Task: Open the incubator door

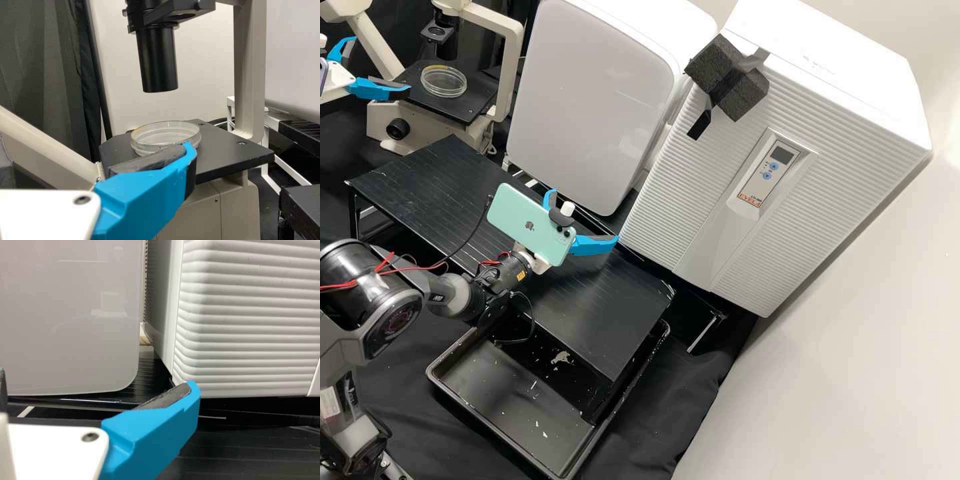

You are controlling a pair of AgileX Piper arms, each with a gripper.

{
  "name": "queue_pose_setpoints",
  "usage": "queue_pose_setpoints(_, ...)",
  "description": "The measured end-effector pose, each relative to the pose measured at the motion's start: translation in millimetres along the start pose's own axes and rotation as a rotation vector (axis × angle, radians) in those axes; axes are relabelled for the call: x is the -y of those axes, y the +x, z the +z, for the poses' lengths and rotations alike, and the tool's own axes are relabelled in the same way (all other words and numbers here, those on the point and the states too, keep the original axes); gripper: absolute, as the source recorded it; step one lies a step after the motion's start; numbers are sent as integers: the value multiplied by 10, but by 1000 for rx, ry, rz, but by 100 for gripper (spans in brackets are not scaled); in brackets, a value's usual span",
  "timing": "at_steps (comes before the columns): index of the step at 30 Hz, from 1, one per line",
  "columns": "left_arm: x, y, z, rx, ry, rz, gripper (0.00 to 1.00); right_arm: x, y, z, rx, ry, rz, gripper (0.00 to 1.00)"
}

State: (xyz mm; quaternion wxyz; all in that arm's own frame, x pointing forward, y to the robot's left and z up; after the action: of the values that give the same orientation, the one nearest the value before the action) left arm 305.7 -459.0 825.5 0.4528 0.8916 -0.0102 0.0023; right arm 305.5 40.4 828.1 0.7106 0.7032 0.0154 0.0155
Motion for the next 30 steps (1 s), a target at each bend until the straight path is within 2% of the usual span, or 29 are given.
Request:
queue_pose_setpoints(11,0,0,0,0,0,0,100,-32,-5,16,-1,-7,3,100)
queue_pose_setpoints(18,0,0,0,0,0,0,100,-308,-41,25,-8,30,89,100)
queue_pose_setpoints(21,0,0,0,0,0,0,100,-449,8,18,-15,24,136,100)
queue_pose_setpoints(24,0,0,0,0,0,0,100,-599,60,20,-21,37,184,100)
queue_pose_setpoints(30,0,0,0,0,0,0,100,-935,162,-36,-54,40,285,100)
